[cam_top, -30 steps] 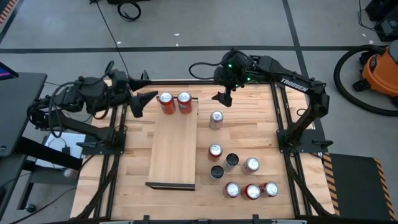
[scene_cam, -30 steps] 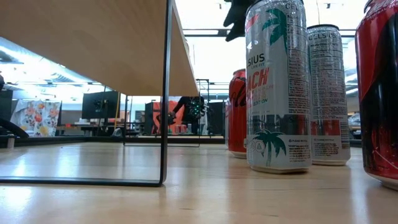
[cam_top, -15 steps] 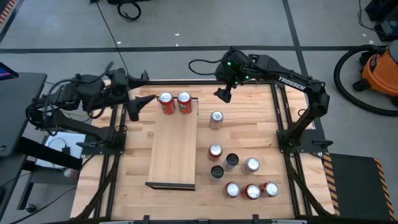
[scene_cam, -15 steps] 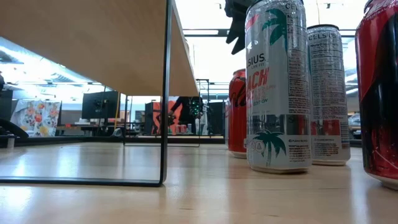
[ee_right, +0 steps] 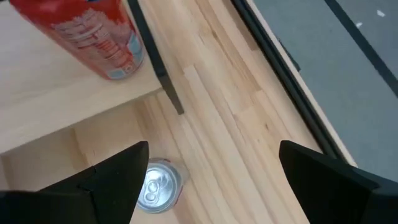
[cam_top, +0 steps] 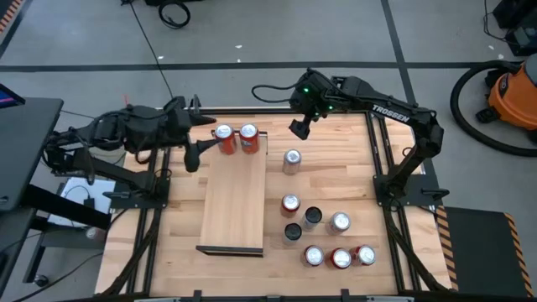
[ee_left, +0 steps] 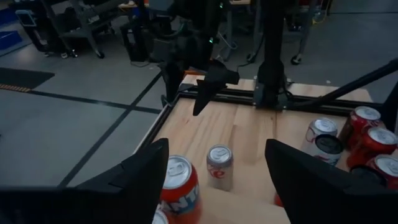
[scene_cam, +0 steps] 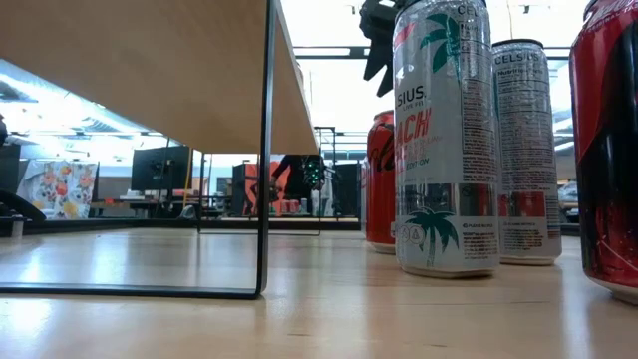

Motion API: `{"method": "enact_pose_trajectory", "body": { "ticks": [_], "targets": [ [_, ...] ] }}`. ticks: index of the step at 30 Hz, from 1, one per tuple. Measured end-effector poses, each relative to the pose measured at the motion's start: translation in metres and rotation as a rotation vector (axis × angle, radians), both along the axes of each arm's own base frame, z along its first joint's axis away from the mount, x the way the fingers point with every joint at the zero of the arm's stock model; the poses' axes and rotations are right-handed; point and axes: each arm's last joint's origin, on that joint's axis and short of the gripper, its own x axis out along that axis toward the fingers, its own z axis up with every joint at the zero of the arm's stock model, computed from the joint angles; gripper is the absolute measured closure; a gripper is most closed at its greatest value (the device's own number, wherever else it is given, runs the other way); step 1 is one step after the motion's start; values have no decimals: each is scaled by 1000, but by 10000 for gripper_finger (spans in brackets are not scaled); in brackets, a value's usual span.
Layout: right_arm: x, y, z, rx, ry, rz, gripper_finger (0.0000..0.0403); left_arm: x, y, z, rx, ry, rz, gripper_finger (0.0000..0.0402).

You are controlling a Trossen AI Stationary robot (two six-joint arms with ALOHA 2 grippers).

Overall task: Pick and place cans onto a shelf
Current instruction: Put the top red-silver soda can on the shelf

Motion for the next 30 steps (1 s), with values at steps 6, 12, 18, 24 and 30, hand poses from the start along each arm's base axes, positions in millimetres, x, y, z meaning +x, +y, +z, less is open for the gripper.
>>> {"method": "enact_pose_trajectory", "body": {
  "ticks": [6, 12, 18, 24, 30],
  "targets": [
    [7, -6, 6, -90, -77, 85, 31, -7, 0, 1, -22, -7, 7, 155],
    [12, -15, 15, -155, -192, 150, 32, 10, 0, 0, -74, -41, 27, 168],
    [12, -7, 40, -220, -259, 256, 43, 30, -1, 6, -161, -171, 43, 171],
    [7, 2, 55, -176, -306, 386, 53, 44, 1, 6, -166, -222, 137, 171],
    [0, -3, 48, -180, -254, 395, 54, 49, 9, 0, -186, -218, 264, 166]
  ]
}}
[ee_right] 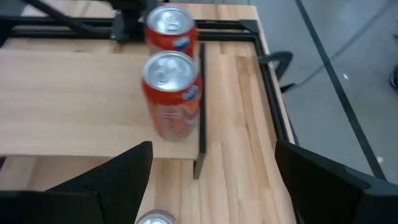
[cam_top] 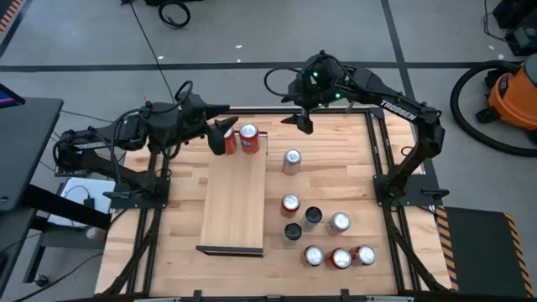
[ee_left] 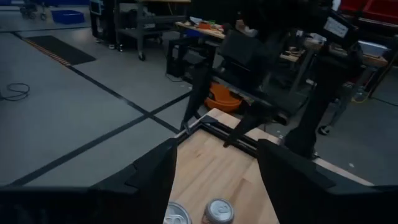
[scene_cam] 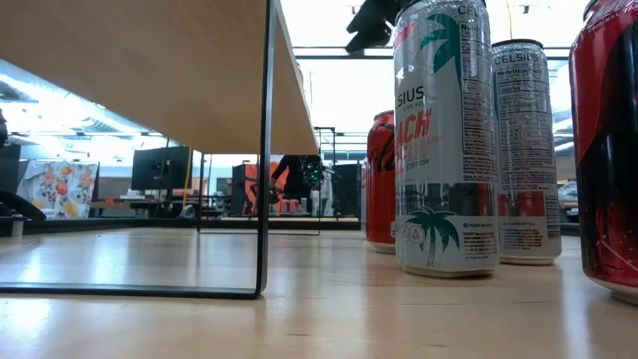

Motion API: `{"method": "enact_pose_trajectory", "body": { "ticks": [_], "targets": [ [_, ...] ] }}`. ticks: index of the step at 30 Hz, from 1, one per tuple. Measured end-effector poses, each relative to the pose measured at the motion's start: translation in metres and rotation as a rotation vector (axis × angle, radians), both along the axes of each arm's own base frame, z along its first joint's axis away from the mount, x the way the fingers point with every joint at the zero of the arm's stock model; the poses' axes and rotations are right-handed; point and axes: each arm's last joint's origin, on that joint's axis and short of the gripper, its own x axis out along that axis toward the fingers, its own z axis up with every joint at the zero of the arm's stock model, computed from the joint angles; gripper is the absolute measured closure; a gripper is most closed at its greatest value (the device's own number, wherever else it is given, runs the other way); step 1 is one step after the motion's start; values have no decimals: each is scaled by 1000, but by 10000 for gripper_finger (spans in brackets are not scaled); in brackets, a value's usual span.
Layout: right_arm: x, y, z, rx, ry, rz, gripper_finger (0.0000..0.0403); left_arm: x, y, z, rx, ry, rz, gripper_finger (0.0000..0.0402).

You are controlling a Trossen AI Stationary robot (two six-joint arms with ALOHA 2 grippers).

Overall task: Pick and place cans onto a shelf
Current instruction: Put the top red-silver soda can on the shelf

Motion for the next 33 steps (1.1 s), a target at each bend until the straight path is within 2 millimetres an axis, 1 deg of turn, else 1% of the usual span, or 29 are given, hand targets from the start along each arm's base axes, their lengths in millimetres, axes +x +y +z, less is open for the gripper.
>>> {"method": "enact_pose_trajectory", "body": {
  "ticks": [3, 8, 11, 16, 20, 25, 29, 33],
  "targets": [
    [-4, -3, -2, 17, 16, -23, 54, 0, 2, 0, -12, -4, 8, 147],
    [-3, -8, -17, 14, 61, -14, 54, -4, 4, -2, -33, 18, 23, 107],
    [-2, -10, -24, 38, 68, -39, 54, -5, 4, -5, -39, 49, 0, 94],
    [0, -7, -26, 19, 83, -68, 54, -11, 9, -8, -59, 97, -33, 93],
    [-4, -7, -24, 40, 77, -91, 54, -18, 14, -8, -68, 112, -64, 101],
    [-9, -6, -27, 32, 139, -73, 54, -25, 20, -12, -103, 165, -108, 108],
    [-8, -6, -31, 34, 169, -59, 52, -27, 21, -13, -111, 185, -138, 108],
    [-8, -5, -31, 34, 172, -50, 52, -26, 21, -14, -110, 188, -171, 109]
  ]
}}
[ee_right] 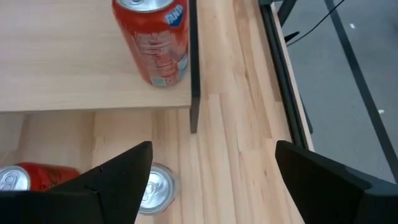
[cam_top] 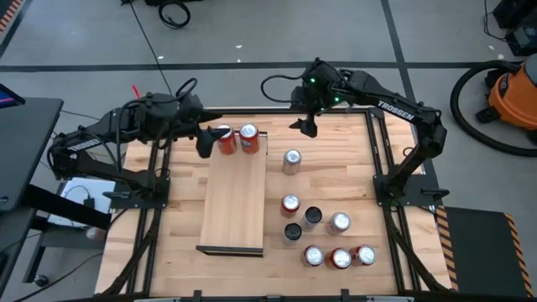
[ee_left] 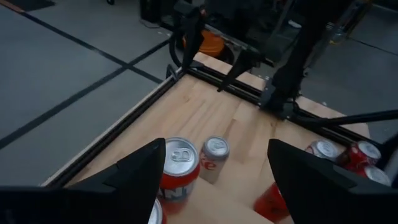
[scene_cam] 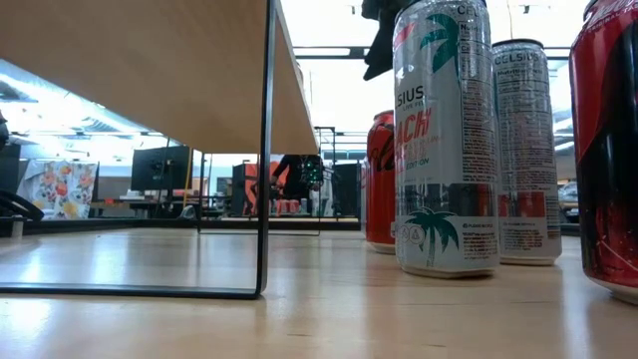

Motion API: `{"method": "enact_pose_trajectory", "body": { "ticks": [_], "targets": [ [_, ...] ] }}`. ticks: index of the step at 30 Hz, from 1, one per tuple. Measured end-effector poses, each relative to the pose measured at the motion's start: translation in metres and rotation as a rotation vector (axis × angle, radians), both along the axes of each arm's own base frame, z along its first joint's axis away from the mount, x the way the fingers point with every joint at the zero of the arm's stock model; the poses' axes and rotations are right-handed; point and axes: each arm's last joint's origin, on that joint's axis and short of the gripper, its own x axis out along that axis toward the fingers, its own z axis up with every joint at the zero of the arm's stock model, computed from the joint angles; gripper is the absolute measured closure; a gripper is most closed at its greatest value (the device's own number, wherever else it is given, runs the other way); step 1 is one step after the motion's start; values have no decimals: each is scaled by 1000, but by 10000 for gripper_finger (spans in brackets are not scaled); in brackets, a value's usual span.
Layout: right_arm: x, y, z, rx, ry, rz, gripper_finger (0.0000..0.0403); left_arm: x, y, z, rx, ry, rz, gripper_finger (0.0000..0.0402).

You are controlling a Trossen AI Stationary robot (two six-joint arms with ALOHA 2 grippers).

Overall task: Pick and place cans onto a shelf
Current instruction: Put the top red-silver soda can on the shelf

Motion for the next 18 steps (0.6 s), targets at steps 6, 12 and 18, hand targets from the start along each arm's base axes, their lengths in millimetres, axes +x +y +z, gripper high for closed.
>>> {"method": "enact_pose_trajectory", "body": {
  "ticks": [6, 12, 18],
  "targets": [
    [-1, 5, -8, 22, 83, 29, 52, -2, -2, 1, -61, -24, -37, 109],
    [3, 8, -31, 45, 125, 37, 52, -5, -4, 0, -115, 5, -24, 109],
    [1, 10, -41, 12, 54, 42, 52, -14, -8, 10, -144, 13, -19, 109]
  ]
}}
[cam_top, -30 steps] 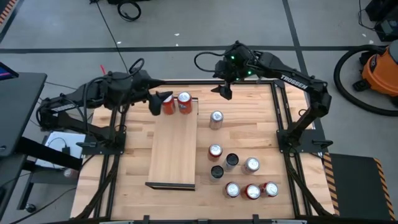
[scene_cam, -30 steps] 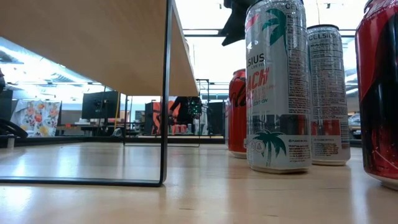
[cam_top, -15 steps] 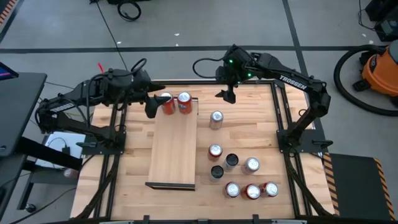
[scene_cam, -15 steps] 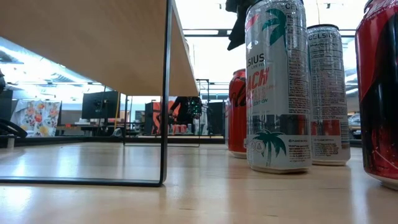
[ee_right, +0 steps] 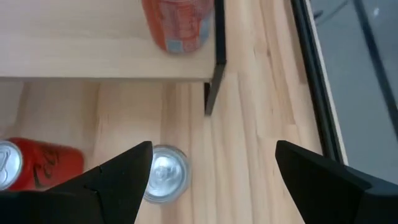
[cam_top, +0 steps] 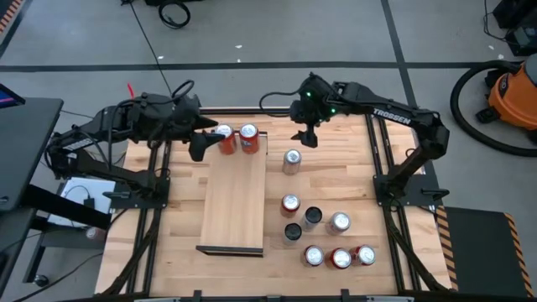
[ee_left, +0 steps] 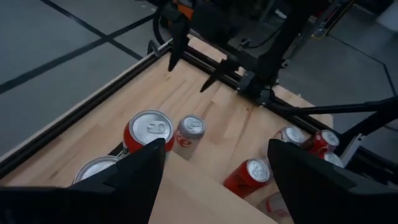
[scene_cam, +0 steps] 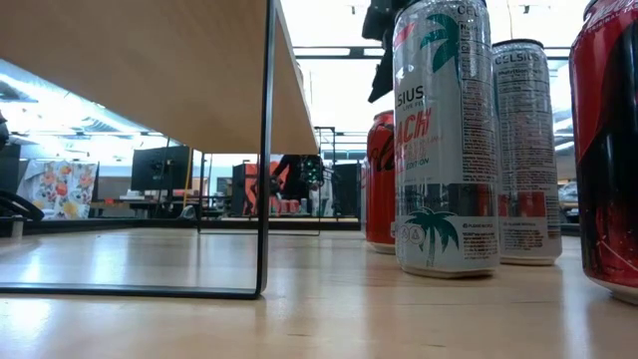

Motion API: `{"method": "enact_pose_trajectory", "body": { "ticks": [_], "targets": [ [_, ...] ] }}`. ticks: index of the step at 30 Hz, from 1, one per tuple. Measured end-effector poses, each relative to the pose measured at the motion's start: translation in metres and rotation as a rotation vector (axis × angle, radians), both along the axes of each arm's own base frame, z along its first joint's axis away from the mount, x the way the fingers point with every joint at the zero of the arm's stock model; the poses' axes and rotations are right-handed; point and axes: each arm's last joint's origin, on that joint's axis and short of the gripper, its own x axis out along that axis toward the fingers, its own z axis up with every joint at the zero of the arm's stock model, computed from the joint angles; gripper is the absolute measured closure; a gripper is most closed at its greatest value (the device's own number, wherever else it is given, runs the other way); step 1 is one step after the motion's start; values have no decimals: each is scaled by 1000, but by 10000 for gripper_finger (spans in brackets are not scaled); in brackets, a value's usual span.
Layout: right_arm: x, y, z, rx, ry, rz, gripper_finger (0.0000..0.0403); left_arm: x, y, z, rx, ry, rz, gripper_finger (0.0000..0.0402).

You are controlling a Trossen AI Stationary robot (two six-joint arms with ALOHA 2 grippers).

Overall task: Pick and place cans onto a shelf
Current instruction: Put the top red-silver soda can on the shelf

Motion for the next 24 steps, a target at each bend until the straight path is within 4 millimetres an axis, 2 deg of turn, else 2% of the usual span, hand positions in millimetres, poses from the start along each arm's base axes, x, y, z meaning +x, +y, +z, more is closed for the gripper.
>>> {"method": "enact_pose_trajectory", "body": {
  "ticks": [7, 11, 16, 20, 24],
  "targets": [
    [-17, 9, -16, -57, -124, 3, 52, -8, -1, -4, 24, 104, -3, 109],
    [-25, 12, -26, -66, -112, -8, 52, -11, 0, -8, 54, 170, 8, 109],
    [-24, 12, -26, -55, -124, -24, 36, -12, 2, -8, 99, 180, 82, 107],
    [-25, 13, -25, -25, -123, -14, 7, -12, 2, -8, 108, 183, 77, 88],
    [-25, 18, -18, -12, -106, 0, 8, -7, 3, -10, 101, 193, 94, 69]
  ]
}}
